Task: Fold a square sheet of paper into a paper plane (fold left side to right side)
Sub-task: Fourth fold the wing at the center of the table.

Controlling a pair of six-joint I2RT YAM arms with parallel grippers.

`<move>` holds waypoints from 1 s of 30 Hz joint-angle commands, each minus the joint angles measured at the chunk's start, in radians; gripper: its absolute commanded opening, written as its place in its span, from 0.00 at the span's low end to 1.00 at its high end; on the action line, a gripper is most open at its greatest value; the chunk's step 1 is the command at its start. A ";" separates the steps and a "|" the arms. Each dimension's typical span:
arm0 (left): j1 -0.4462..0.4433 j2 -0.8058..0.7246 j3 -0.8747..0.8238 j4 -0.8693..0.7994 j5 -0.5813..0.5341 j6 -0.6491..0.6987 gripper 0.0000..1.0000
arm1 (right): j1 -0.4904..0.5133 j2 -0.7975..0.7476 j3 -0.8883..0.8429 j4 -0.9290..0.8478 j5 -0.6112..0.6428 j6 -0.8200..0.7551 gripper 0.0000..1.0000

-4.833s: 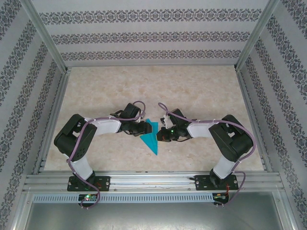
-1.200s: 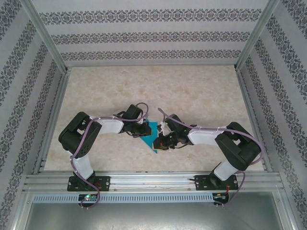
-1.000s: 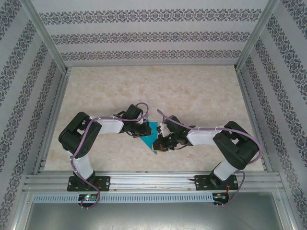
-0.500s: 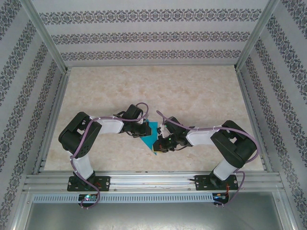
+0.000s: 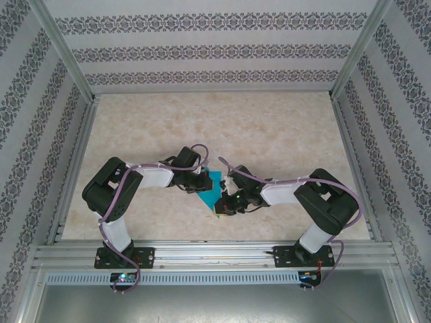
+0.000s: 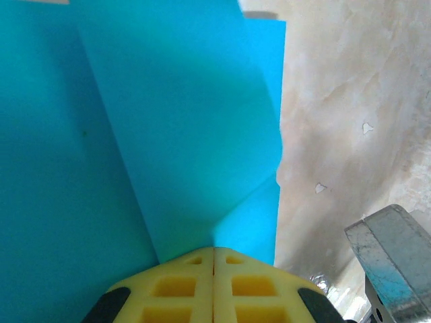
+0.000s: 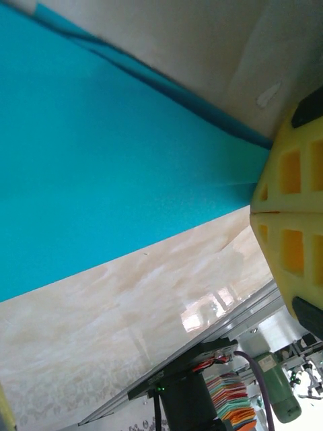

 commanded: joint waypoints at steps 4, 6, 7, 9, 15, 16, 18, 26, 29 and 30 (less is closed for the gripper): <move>0.004 0.018 -0.036 -0.085 -0.071 0.011 0.07 | 0.014 0.015 -0.019 -0.016 0.011 0.002 0.00; 0.004 0.018 -0.036 -0.084 -0.071 0.011 0.07 | 0.014 0.015 -0.024 -0.017 0.013 0.002 0.00; 0.004 0.018 -0.036 -0.084 -0.071 0.012 0.07 | 0.015 0.017 -0.025 -0.017 0.013 0.002 0.00; 0.005 0.019 -0.036 -0.084 -0.074 0.011 0.07 | 0.015 0.018 -0.028 -0.019 0.012 0.002 0.00; 0.007 0.018 -0.041 -0.082 -0.075 0.008 0.07 | 0.023 0.022 -0.041 -0.023 0.013 0.004 0.00; 0.007 0.018 -0.041 -0.082 -0.075 0.008 0.07 | 0.024 0.022 -0.044 -0.023 0.014 0.003 0.00; 0.007 0.018 -0.041 -0.083 -0.076 0.006 0.07 | 0.028 0.022 -0.049 -0.025 0.013 0.005 0.00; 0.009 0.018 -0.047 -0.079 -0.079 0.003 0.07 | 0.043 0.010 -0.063 -0.025 0.014 0.014 0.00; 0.008 0.017 -0.049 -0.079 -0.082 0.003 0.07 | 0.046 0.000 -0.066 -0.032 0.014 0.014 0.00; 0.009 0.017 -0.050 -0.080 -0.084 0.003 0.07 | 0.048 -0.004 -0.067 -0.035 0.014 0.014 0.00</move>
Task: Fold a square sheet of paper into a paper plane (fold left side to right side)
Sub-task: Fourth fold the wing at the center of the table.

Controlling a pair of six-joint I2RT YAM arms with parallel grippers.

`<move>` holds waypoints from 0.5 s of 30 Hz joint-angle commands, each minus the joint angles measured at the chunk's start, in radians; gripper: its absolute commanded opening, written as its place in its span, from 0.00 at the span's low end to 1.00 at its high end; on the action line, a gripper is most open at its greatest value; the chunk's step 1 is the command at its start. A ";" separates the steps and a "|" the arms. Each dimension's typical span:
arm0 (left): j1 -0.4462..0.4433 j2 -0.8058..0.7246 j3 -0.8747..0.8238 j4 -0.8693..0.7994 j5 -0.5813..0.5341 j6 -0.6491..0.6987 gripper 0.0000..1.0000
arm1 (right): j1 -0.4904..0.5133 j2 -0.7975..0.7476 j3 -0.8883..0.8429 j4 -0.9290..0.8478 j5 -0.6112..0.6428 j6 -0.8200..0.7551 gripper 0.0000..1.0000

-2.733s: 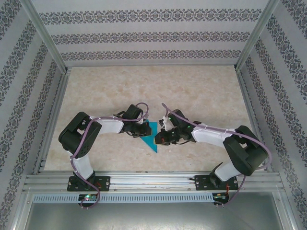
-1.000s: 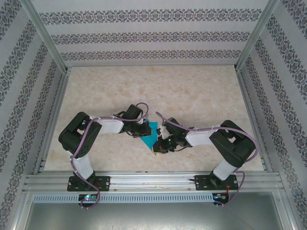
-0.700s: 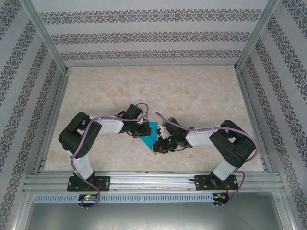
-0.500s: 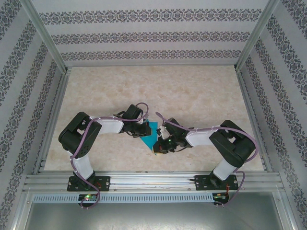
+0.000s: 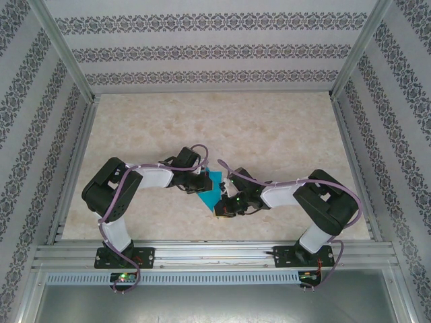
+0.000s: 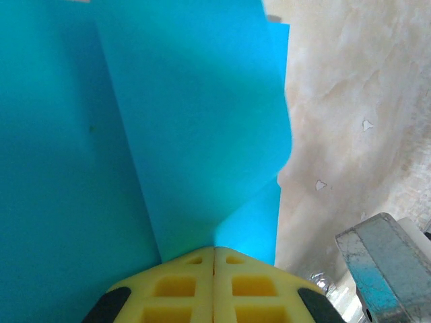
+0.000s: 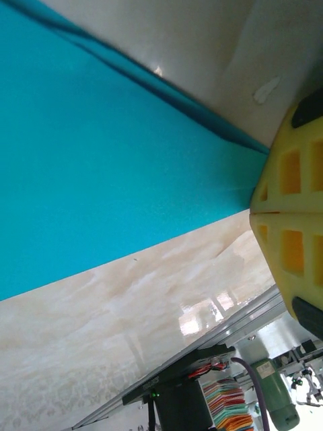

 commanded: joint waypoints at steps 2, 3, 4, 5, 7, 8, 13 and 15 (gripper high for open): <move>0.008 0.021 -0.045 -0.082 -0.087 0.004 0.07 | 0.030 -0.011 -0.039 -0.086 0.002 0.010 0.00; 0.007 0.021 -0.045 -0.081 -0.086 0.003 0.07 | 0.032 -0.017 -0.041 -0.088 0.003 0.012 0.00; 0.007 0.021 -0.045 -0.080 -0.087 0.002 0.07 | 0.033 -0.023 -0.042 -0.089 0.003 0.014 0.00; 0.007 0.019 -0.047 -0.080 -0.087 0.002 0.07 | 0.035 -0.030 -0.045 -0.090 0.002 0.015 0.00; 0.007 0.016 -0.048 -0.078 -0.088 0.000 0.07 | 0.036 -0.049 -0.050 -0.090 0.000 0.020 0.00; 0.007 0.014 -0.048 -0.079 -0.089 0.001 0.07 | 0.036 -0.058 -0.052 -0.091 -0.003 0.023 0.00; 0.008 0.012 -0.048 -0.077 -0.088 0.001 0.07 | 0.019 -0.157 -0.057 -0.102 -0.013 0.039 0.00; 0.008 0.013 -0.048 -0.075 -0.085 0.000 0.07 | -0.009 -0.216 -0.059 -0.100 -0.023 0.043 0.00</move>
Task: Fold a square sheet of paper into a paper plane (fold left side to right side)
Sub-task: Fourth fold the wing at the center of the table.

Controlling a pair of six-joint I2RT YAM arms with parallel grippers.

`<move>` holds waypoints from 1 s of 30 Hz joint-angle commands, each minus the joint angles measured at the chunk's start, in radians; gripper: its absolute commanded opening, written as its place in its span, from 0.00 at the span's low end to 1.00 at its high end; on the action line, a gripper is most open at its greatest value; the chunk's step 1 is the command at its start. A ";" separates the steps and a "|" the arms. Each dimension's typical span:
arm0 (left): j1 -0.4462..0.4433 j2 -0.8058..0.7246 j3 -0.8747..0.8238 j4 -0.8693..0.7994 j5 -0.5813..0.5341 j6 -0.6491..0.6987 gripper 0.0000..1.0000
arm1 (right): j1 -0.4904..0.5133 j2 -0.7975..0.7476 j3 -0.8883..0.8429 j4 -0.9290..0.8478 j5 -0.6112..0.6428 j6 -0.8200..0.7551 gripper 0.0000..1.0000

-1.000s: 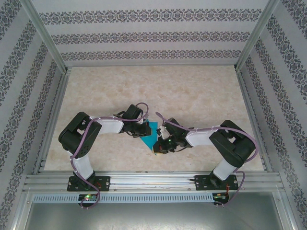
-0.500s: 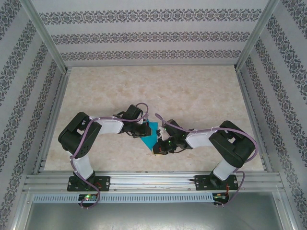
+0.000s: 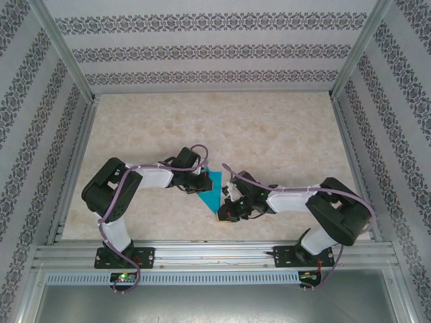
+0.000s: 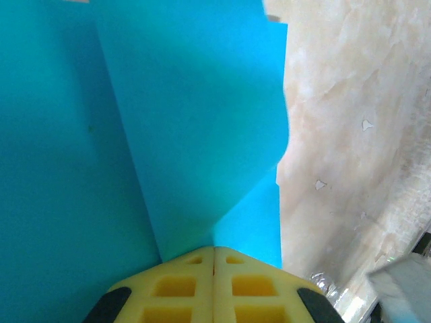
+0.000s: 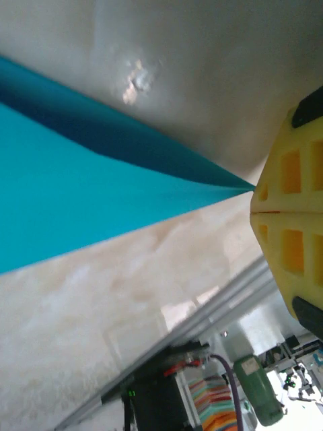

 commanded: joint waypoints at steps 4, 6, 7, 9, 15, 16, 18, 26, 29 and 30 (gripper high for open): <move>0.008 0.014 -0.041 -0.081 -0.084 -0.001 0.06 | -0.066 -0.116 0.006 -0.002 -0.004 0.002 0.00; 0.008 0.014 -0.042 -0.076 -0.083 -0.002 0.06 | -0.073 -0.096 0.026 0.023 0.019 -0.004 0.00; 0.006 0.014 -0.042 -0.076 -0.081 -0.003 0.07 | -0.073 -0.083 0.036 0.034 0.037 -0.004 0.00; 0.007 0.014 -0.041 -0.075 -0.080 -0.003 0.07 | -0.073 -0.048 0.057 0.070 0.068 0.003 0.00; 0.007 0.014 -0.038 -0.079 -0.080 0.000 0.06 | -0.067 0.056 0.106 0.118 0.116 0.000 0.00; 0.006 0.013 -0.037 -0.079 -0.080 0.000 0.06 | -0.067 0.068 0.109 0.120 0.120 0.001 0.00; 0.007 0.015 -0.036 -0.077 -0.080 -0.001 0.06 | -0.066 0.096 0.118 0.122 0.120 -0.004 0.00; 0.007 0.013 -0.033 -0.084 -0.081 0.002 0.06 | -0.063 0.150 0.111 0.093 0.145 -0.010 0.00; 0.007 0.015 -0.031 -0.087 -0.082 0.004 0.06 | -0.059 0.158 0.109 0.078 0.151 -0.015 0.00; 0.007 0.015 -0.030 -0.089 -0.081 0.005 0.06 | -0.058 0.161 0.110 0.073 0.151 -0.016 0.00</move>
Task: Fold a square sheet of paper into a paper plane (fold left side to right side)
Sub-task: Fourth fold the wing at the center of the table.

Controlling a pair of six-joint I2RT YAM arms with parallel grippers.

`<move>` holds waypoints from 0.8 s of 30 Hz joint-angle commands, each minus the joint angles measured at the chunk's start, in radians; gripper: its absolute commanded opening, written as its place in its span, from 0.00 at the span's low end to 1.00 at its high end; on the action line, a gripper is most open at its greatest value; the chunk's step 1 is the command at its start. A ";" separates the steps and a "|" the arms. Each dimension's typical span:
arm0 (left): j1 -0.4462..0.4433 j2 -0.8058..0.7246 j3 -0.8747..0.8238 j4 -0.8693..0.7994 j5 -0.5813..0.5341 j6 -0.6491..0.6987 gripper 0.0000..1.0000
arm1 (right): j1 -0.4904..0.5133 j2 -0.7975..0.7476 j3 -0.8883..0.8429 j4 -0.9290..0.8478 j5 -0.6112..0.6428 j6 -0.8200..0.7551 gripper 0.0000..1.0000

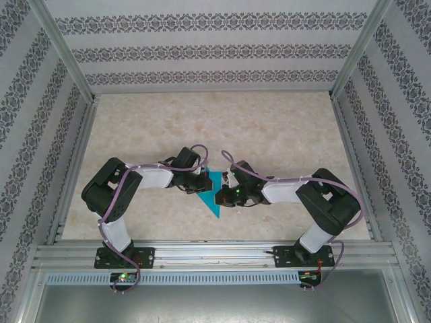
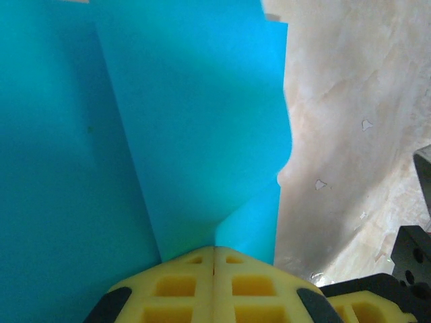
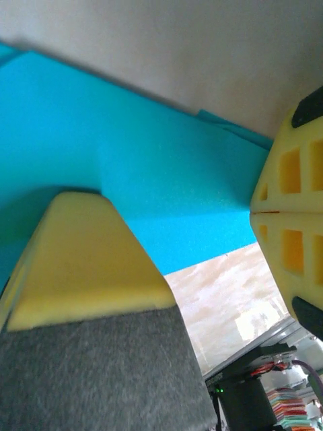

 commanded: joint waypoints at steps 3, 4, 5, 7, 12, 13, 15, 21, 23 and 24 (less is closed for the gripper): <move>0.008 0.015 -0.029 -0.091 -0.083 0.007 0.06 | 0.014 0.023 0.009 -0.038 0.030 -0.019 0.00; 0.007 0.015 -0.029 -0.090 -0.083 0.005 0.06 | 0.014 0.026 0.009 -0.041 0.032 -0.021 0.00; 0.007 0.014 -0.029 -0.090 -0.083 0.005 0.06 | 0.016 0.028 0.009 -0.044 0.034 -0.021 0.00; 0.008 0.012 -0.031 -0.089 -0.083 0.004 0.06 | 0.018 0.033 0.010 -0.056 0.041 -0.024 0.00; 0.007 -0.007 -0.031 -0.074 -0.072 -0.004 0.08 | 0.029 0.044 0.022 -0.111 0.077 -0.033 0.00; 0.008 -0.013 -0.030 -0.067 -0.066 -0.007 0.08 | 0.032 0.046 0.026 -0.126 0.086 -0.039 0.00; 0.008 -0.031 -0.028 -0.054 -0.059 -0.012 0.09 | 0.039 0.051 0.037 -0.162 0.108 -0.052 0.00; 0.010 -0.123 -0.025 -0.028 -0.055 -0.025 0.14 | 0.055 0.061 0.056 -0.261 0.167 -0.070 0.00; 0.011 -0.161 -0.034 -0.017 -0.058 -0.028 0.14 | 0.057 0.060 0.065 -0.299 0.191 -0.079 0.00; 0.012 -0.181 -0.042 -0.012 -0.060 -0.031 0.15 | 0.059 0.058 0.070 -0.314 0.199 -0.085 0.00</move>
